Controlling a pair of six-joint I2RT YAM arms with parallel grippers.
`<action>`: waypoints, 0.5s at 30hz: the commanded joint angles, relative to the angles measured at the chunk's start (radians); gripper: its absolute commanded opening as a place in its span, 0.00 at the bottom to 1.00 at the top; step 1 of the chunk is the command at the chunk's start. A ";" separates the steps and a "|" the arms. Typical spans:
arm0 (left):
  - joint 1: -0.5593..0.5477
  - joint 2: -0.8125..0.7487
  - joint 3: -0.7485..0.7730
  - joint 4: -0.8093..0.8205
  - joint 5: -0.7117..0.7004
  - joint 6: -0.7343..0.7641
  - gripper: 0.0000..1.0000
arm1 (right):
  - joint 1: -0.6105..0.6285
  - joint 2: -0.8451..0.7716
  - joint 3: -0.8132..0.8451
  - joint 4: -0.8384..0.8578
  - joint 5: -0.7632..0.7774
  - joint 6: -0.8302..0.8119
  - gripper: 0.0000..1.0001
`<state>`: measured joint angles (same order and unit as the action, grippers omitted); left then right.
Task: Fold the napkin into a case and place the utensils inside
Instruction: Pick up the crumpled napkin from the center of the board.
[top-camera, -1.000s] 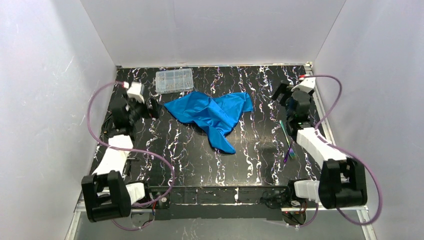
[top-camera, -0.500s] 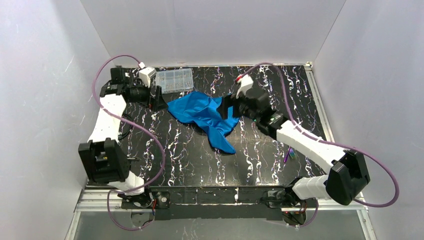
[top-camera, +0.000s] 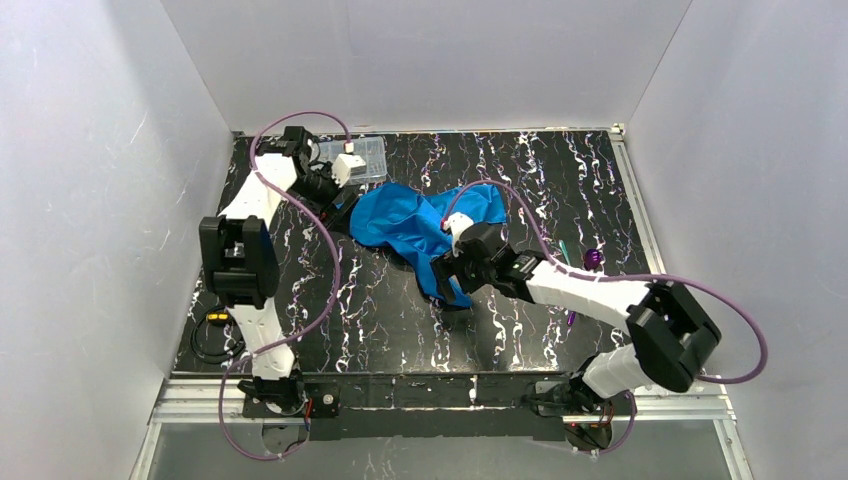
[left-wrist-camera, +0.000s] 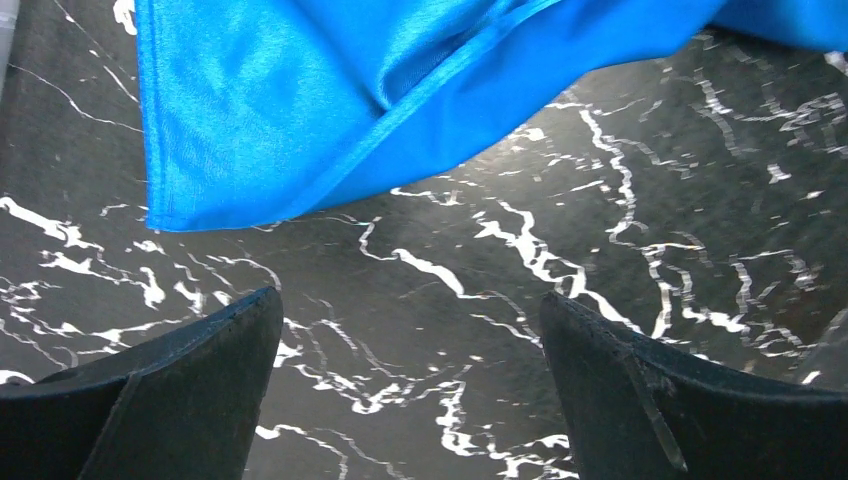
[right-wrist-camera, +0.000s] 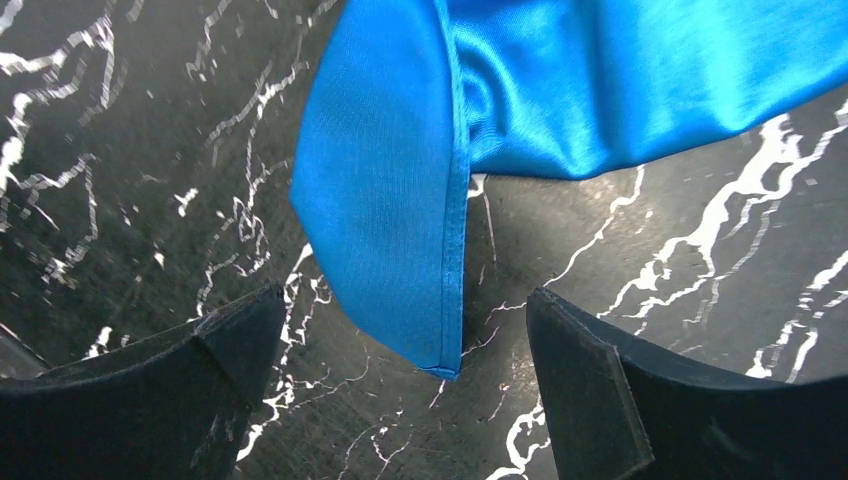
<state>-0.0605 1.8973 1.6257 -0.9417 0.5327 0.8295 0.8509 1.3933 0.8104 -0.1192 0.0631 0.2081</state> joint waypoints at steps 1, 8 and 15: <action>-0.006 0.073 0.097 -0.083 -0.072 0.139 0.98 | 0.001 0.062 0.030 -0.016 -0.080 -0.052 0.99; -0.027 0.164 0.089 -0.077 -0.144 0.287 0.95 | 0.000 0.097 -0.004 0.069 -0.134 -0.076 0.99; -0.038 0.179 0.021 0.014 -0.209 0.318 0.81 | 0.001 0.093 -0.072 0.213 -0.100 -0.061 0.86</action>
<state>-0.0875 2.0907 1.6798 -0.9546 0.3798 1.0985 0.8513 1.4902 0.7834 -0.0341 -0.0448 0.1497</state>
